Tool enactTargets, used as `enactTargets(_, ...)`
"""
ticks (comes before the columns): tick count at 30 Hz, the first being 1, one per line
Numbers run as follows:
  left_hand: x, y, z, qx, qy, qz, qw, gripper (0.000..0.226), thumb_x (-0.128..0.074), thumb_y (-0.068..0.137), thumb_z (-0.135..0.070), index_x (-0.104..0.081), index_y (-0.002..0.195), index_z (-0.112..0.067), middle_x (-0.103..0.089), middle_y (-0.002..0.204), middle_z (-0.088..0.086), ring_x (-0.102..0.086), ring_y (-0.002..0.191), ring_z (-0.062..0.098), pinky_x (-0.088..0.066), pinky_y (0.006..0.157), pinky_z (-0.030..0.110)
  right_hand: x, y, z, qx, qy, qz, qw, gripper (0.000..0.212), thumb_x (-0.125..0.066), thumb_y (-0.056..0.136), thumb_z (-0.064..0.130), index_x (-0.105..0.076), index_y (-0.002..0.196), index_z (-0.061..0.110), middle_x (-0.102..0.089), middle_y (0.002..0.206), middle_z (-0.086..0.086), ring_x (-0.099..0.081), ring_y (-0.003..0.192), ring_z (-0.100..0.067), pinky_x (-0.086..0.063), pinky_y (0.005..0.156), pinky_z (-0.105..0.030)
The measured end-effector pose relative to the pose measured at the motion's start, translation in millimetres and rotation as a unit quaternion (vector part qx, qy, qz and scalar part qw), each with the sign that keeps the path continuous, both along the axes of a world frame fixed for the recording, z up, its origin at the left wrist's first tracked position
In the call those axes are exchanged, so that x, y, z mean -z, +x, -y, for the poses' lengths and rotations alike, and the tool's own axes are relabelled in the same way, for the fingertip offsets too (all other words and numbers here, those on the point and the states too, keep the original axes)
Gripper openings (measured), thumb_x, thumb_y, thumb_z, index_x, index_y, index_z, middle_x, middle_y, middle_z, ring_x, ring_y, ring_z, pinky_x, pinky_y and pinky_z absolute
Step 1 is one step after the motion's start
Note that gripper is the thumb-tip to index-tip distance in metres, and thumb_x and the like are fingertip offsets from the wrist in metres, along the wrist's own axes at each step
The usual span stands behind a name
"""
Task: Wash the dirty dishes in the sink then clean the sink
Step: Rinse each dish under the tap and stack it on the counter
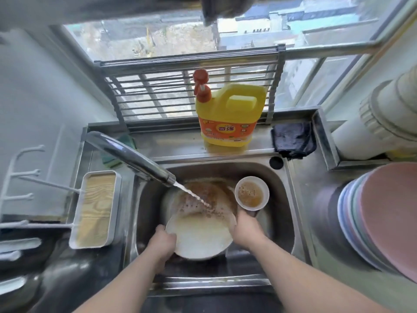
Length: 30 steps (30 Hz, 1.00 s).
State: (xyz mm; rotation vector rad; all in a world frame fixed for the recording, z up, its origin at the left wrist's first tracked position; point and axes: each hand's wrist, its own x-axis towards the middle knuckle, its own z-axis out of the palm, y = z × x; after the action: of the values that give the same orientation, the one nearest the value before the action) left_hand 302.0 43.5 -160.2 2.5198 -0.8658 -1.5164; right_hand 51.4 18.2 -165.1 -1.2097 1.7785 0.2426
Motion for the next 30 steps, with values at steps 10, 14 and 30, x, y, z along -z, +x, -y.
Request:
enactTargets(10,-94.1,-12.9,11.3,-0.194,0.098,-0.220,0.951,0.023,-0.031,0.092,-0.010,-0.049,0.078,-0.009,-0.044,0.058,0.007,-0.043,0.043,0.018,-0.055,0.052,0.031,-107.2,-33.5,4.1,0.297,0.075,0.131,0.943,0.034,-0.052,0.083,0.028,-0.064,0.106,0.007,-0.073,0.082,-0.018,-0.064,0.047,-0.026,-0.045,0.042,-0.024)
enactTargets(14,-108.0,-26.7,10.0,-0.143,0.117,-0.255,0.949,0.032,-0.030,0.099,-0.014,-0.061,0.101,-0.004,-0.055,0.067,0.009,-0.055,0.051,0.018,-0.062,0.057,0.035,-135.1,-42.1,7.9,0.380,0.010,0.182,0.907,0.028,-0.055,0.083,0.028,-0.055,0.105,0.012,-0.062,0.080,-0.018,-0.052,0.037,-0.022,-0.039,0.039,-0.022)
enactTargets(30,-151.8,-30.1,19.8,-0.111,-0.110,-0.252,0.955,0.048,-0.051,0.072,-0.033,-0.061,0.118,-0.042,-0.064,0.114,0.017,-0.064,0.081,0.037,-0.061,0.060,0.044,-123.2,-41.3,-24.4,0.244,-0.048,0.110,0.962,0.023,-0.042,0.087,0.011,-0.064,0.084,0.014,-0.065,0.083,-0.010,-0.055,0.066,-0.026,-0.039,0.051,-0.029)
